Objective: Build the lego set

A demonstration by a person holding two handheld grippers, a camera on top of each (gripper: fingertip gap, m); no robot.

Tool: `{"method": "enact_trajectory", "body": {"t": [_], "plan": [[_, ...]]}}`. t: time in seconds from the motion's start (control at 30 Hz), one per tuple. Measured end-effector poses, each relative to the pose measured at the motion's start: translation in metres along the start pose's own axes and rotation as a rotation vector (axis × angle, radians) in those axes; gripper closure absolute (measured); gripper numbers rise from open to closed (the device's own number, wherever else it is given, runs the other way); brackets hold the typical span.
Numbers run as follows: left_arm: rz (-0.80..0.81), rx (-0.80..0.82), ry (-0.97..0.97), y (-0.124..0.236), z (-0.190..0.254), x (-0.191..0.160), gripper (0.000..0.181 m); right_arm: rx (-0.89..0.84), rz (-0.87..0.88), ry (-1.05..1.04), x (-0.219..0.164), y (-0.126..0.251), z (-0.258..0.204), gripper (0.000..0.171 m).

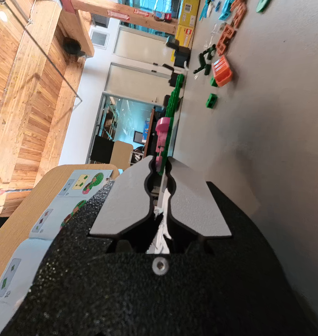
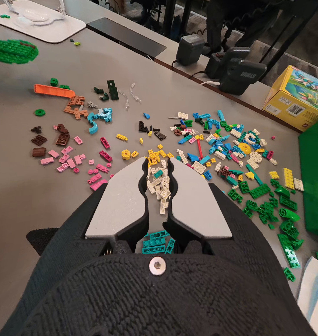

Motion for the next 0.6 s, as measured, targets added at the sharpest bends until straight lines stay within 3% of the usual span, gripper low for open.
{"method": "enact_trajectory", "body": {"t": [0.2,0.6], "plan": [[-0.097,0.065,0.055,-0.002,-0.012,-0.017,0.172,-0.010,-0.047,0.015,-0.008,-0.006,0.001,0.152],[-0.078,0.035,0.049,-0.003,-0.007,-0.014,0.172,-0.150,-0.108,-0.003,-0.024,0.011,0.028,0.152]]}}
Point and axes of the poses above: each gripper's, where its closed fingertips meet, y back along the fingers, x out of its top, z = x × y across the jaws, the point moved 3 cm from there along y, back along the fingers, and after that the axes turned 5 degrees about -y, right-handed, at the moved point
